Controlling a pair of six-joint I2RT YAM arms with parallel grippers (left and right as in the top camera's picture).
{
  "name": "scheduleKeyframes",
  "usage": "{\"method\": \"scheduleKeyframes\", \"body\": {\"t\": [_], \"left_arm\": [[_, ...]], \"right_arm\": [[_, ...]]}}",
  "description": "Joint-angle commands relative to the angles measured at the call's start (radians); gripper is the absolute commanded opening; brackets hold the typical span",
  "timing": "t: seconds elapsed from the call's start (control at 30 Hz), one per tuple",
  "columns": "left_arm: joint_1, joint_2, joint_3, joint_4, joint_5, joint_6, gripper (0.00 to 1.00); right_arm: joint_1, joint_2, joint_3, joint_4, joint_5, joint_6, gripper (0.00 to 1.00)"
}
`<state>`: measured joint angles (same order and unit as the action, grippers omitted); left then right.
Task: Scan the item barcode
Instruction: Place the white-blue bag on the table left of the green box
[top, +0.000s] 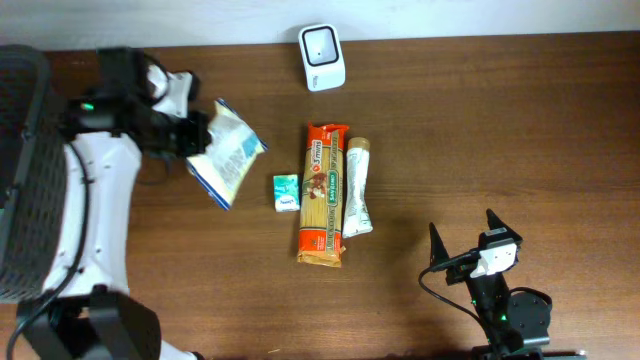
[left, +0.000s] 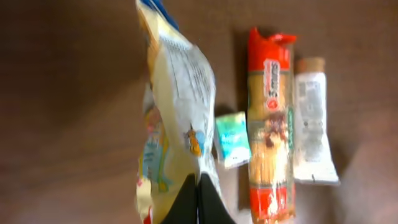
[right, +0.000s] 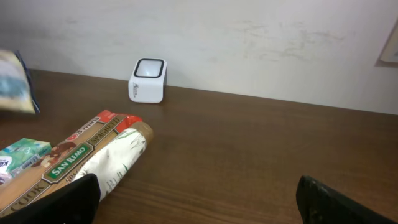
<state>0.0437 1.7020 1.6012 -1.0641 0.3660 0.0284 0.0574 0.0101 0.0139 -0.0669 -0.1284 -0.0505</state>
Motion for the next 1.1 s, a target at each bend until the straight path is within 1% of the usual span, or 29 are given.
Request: {"method": "scheduleKeyframes", "body": {"t": [0.0,0.1,0.13,0.2,0.3,0.37,0.4,0.43,0.47,0.53,0.57,0.7,0.77,0.87,0.93,1.0,1.07], "left_arm": [[-0.052,-0.006,-0.182,0.143,-0.009,-0.128,0.0],[-0.092,-0.006,-0.322,0.27,-0.129,-0.22,0.0],[-0.104,-0.006,-0.357,0.301,-0.148,-0.243,0.0],[-0.13,-0.006,-0.422,0.347,-0.153,-0.29,0.0],[-0.175,-0.006,-0.463,0.344,-0.153,-0.301,0.0],[-0.192,-0.006,-0.467,0.334,-0.153,-0.301,0.13],[-0.198,-0.006,-0.467,0.33,-0.149,-0.301,0.21],[-0.206,-0.006,-0.467,0.328,-0.145,-0.301,0.32],[-0.212,-0.006,-0.467,0.327,-0.137,-0.301,0.39],[-0.22,-0.006,-0.467,0.326,-0.118,-0.301,0.46],[-0.221,-0.006,-0.467,0.326,-0.116,-0.301,0.47],[-0.21,-0.006,-0.461,0.326,-0.124,-0.285,0.48],[-0.188,-0.01,-0.433,0.314,-0.124,-0.254,0.48],[-0.144,-0.028,-0.33,0.246,-0.134,-0.182,0.5],[-0.111,-0.042,-0.211,0.155,-0.175,-0.145,0.52],[-0.085,-0.051,-0.113,0.088,-0.182,-0.1,0.52],[-0.049,-0.061,0.009,0.021,-0.216,-0.092,0.52]], "right_arm": [[-0.006,-0.006,-0.008,-0.001,0.006,0.01,0.99],[-0.006,-0.006,-0.008,-0.001,0.006,0.01,0.99],[-0.005,-0.006,-0.008,-0.001,0.006,0.01,0.99],[-0.005,-0.006,-0.008,-0.001,0.006,0.01,0.99],[-0.005,-0.006,-0.008,-0.001,0.006,0.01,0.99],[-0.005,-0.006,-0.008,-0.001,0.006,0.01,0.99],[-0.006,-0.006,-0.008,-0.001,0.006,0.01,0.98],[-0.005,-0.006,-0.008,-0.001,0.006,0.01,0.99],[-0.005,-0.006,-0.008,-0.001,0.006,0.01,0.99],[-0.005,-0.006,-0.008,-0.001,0.006,0.01,0.99],[-0.005,-0.006,-0.008,-0.001,0.006,0.01,0.99],[-0.006,-0.006,-0.008,-0.001,0.006,0.01,0.99],[-0.005,-0.006,-0.008,-0.001,0.006,0.01,0.99],[-0.006,-0.006,-0.008,-0.001,0.006,0.01,0.99],[-0.006,-0.006,-0.008,-0.001,0.006,0.01,0.99],[-0.005,-0.006,-0.008,-0.001,0.006,0.01,0.99],[-0.005,-0.006,-0.008,-0.001,0.006,0.01,0.99]]}}
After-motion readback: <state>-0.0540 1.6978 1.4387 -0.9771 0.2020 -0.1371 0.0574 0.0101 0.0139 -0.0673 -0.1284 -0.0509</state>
